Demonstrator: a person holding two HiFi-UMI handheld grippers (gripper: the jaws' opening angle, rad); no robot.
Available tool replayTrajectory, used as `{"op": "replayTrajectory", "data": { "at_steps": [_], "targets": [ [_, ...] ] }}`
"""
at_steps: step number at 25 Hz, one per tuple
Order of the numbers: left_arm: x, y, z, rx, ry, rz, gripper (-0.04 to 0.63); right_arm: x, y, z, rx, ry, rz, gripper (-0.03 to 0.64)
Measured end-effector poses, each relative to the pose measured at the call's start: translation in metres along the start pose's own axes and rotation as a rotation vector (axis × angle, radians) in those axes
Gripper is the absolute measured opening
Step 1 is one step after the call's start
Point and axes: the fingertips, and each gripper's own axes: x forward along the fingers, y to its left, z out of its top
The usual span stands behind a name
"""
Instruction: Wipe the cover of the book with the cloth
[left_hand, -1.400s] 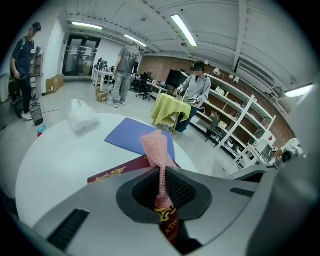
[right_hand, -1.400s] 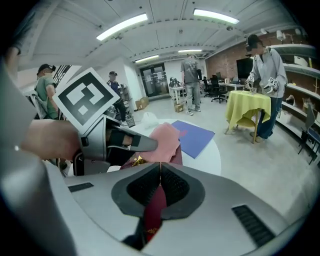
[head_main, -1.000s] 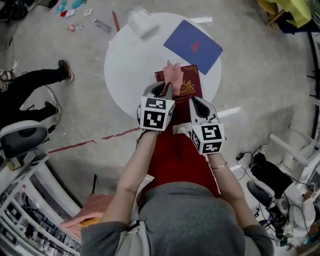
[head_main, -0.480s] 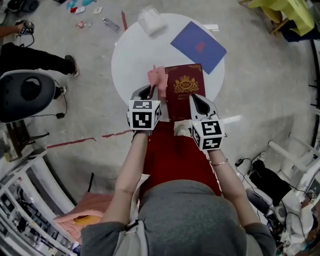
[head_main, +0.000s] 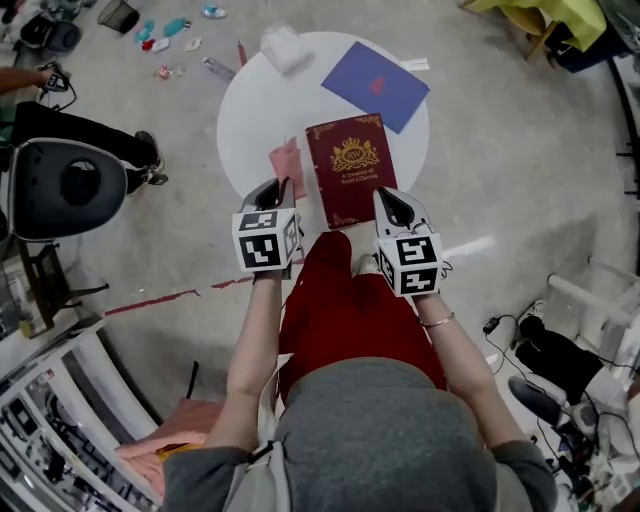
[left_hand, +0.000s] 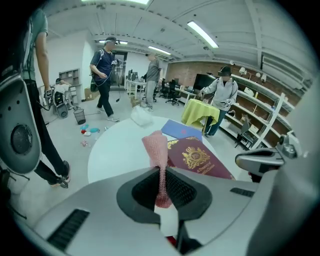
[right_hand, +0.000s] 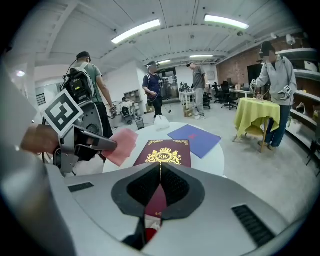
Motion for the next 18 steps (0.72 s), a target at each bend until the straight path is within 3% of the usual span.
{"op": "replayTrajectory", "data": {
  "at_steps": [11,18],
  "targets": [
    [0.013,-0.142,0.017,0.059,-0.049,-0.285,0.032,-0.049,-0.023,-0.030,0.041,-0.009,-0.086,0.029],
    [0.047,-0.180,0.024,0.093,-0.010,-0.357,0.032,-0.049,-0.033,-0.029,0.070,-0.004,-0.125,0.029]
  ]
}}
